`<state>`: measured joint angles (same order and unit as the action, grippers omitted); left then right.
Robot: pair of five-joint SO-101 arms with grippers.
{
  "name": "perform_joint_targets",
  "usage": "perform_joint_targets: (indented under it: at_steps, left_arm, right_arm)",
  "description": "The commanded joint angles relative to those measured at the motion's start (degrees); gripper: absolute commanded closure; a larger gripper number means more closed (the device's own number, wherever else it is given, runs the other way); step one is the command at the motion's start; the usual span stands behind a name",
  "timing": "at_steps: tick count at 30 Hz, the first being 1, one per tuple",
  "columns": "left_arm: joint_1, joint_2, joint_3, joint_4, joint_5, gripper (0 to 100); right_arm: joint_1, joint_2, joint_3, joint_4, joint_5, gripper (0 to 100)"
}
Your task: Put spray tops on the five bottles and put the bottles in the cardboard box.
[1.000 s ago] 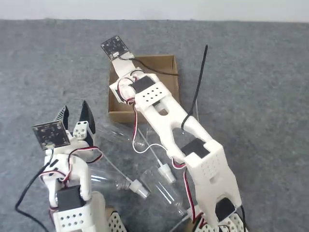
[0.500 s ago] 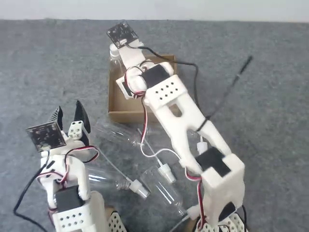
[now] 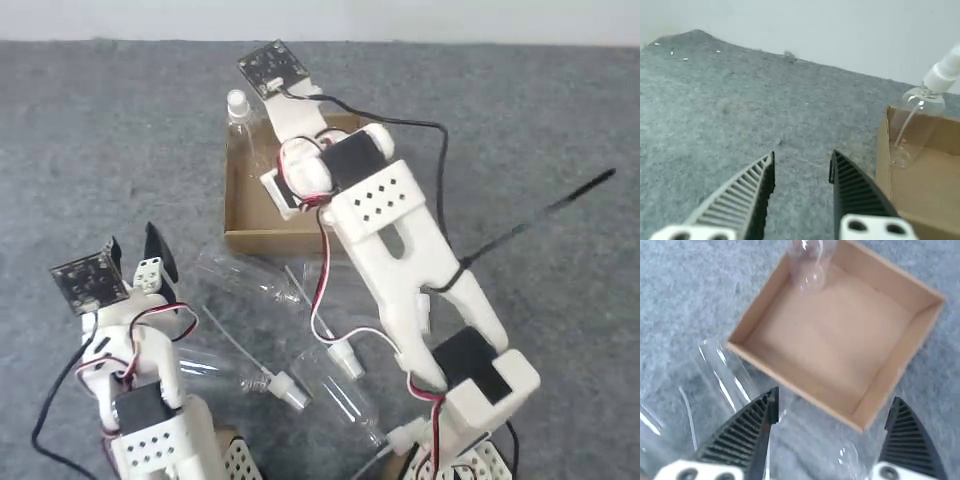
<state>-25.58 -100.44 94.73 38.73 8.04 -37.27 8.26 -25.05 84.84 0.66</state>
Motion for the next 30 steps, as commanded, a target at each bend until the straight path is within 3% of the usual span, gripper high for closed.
perform_joint_targets:
  at_steps: [1,9,14,30]
  left_arm:
    - [-0.4,-0.9,-1.0,-1.8,0.7,83]
    - [-0.7,-0.9,-0.9,-1.8,0.5,83]
    - [-0.8,-0.9,-0.9,-1.8,0.5,83]
    - [-0.8,-0.9,-0.9,-1.8,0.4,83]
  right_arm:
    - [1.7,-5.7,-1.7,5.6,-0.2,70.8]
    - [1.5,-11.6,-1.7,17.2,-0.2,70.7]
    - [1.4,-16.7,3.2,17.9,-0.2,70.8]
    - [-12.5,-32.6,28.6,17.9,-0.7,70.8]
